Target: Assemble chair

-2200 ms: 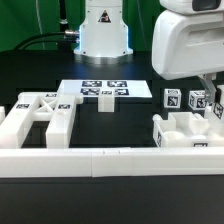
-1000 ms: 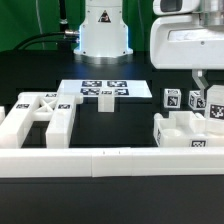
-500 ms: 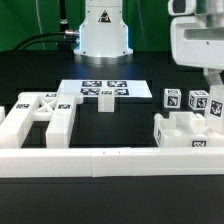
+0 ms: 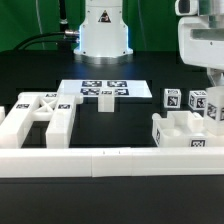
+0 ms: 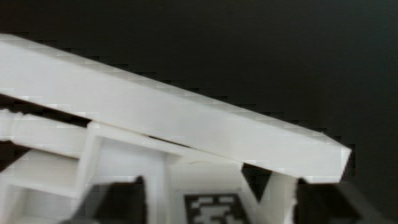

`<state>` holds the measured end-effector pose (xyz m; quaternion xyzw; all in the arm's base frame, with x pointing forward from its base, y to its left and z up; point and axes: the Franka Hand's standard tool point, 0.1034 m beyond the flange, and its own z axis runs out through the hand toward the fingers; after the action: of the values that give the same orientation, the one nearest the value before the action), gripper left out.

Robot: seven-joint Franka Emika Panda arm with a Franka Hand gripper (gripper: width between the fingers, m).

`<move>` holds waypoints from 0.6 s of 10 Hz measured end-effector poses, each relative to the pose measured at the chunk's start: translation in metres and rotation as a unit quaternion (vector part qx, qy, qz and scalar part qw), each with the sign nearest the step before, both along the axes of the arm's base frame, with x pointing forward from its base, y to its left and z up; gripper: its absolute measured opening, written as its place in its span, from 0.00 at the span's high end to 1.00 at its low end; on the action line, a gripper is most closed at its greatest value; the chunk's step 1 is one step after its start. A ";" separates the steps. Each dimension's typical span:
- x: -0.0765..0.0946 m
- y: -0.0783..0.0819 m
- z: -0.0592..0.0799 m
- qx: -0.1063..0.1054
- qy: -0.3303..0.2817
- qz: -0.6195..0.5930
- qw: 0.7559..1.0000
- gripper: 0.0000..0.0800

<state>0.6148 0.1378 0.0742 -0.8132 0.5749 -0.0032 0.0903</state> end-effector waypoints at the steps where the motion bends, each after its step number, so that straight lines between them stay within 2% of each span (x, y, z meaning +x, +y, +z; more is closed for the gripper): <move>1: -0.001 -0.007 0.003 -0.006 0.001 0.059 0.998 0.27; 2: 0.002 -0.012 0.007 -0.012 -0.010 0.116 0.993 0.27; 3: 0.001 -0.011 0.006 -0.016 -0.015 0.152 0.988 0.20; 5: 0.001 -0.011 0.005 -0.023 -0.025 0.225 0.974 0.19; 6: 0.000 -0.013 0.004 -0.032 -0.031 0.293 0.955 0.19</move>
Offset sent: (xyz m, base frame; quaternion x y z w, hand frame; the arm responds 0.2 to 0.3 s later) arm 0.0000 0.0000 0.0000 0.0000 0.0000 -0.1938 0.9810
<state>0.6149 0.1245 0.0786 -0.9480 0.3077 -0.0203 0.0785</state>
